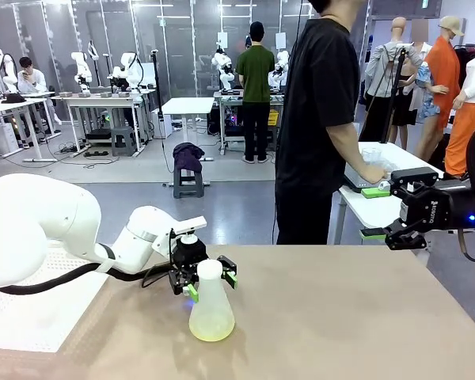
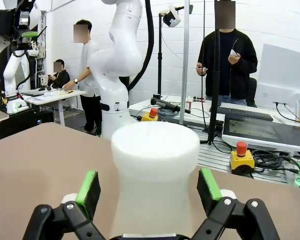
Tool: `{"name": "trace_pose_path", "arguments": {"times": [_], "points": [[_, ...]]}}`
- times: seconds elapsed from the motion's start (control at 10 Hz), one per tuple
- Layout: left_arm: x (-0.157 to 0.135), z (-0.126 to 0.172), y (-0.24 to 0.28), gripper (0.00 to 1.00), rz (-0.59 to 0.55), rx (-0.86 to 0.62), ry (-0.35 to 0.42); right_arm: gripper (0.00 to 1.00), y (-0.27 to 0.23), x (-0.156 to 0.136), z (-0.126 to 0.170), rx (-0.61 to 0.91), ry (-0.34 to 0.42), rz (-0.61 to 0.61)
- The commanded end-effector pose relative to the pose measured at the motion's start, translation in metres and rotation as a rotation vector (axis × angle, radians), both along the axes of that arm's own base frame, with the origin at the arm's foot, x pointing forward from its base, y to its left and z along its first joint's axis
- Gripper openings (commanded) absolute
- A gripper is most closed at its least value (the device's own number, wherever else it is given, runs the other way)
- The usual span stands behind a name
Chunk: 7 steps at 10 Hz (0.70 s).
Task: Prepare the solutions needed for the experiment.
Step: When the human places the Big flask in the center of the table, pick up the Big flask and place it in the left Organizing basket.
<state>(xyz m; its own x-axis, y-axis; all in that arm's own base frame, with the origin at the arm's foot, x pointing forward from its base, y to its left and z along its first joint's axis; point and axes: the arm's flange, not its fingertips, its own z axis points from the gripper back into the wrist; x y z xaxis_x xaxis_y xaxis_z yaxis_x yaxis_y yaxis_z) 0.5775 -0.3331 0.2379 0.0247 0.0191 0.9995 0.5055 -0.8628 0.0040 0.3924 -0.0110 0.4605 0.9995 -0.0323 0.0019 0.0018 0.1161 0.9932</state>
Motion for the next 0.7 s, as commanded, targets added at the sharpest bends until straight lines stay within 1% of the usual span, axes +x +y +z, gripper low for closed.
{"name": "trace_pose_path", "arguments": {"times": [0.0,0.1,0.2,0.3,0.4,0.5,0.6], "points": [[-0.0071,0.0015,-0.0017,1.00,0.021,-0.016,0.008,0.83,-0.0003,0.0000,0.0021,0.011,-0.010,0.000],[-0.0074,0.0033,-0.0019,0.85,0.034,-0.002,-0.008,0.83,-0.0003,0.0000,0.0021,0.011,-0.010,0.000],[-0.0068,0.0045,-0.0023,0.80,0.034,0.011,0.012,0.83,-0.0003,0.0000,0.0021,0.011,-0.010,0.000],[-0.0059,0.0048,-0.0032,0.65,0.038,0.015,0.008,0.83,-0.0003,0.0000,0.0021,0.011,-0.010,0.000],[-0.0054,0.0064,-0.0033,0.61,0.037,0.018,0.006,0.83,-0.0003,0.0000,0.0021,0.011,-0.010,0.000],[-0.0043,0.0079,-0.0040,0.46,0.037,0.020,0.007,0.83,-0.0003,0.0000,0.0021,0.011,-0.010,0.000],[-0.0038,0.0087,-0.0046,0.41,0.036,0.019,0.014,0.83,-0.0003,0.0000,0.0021,0.011,-0.010,0.000]]}}
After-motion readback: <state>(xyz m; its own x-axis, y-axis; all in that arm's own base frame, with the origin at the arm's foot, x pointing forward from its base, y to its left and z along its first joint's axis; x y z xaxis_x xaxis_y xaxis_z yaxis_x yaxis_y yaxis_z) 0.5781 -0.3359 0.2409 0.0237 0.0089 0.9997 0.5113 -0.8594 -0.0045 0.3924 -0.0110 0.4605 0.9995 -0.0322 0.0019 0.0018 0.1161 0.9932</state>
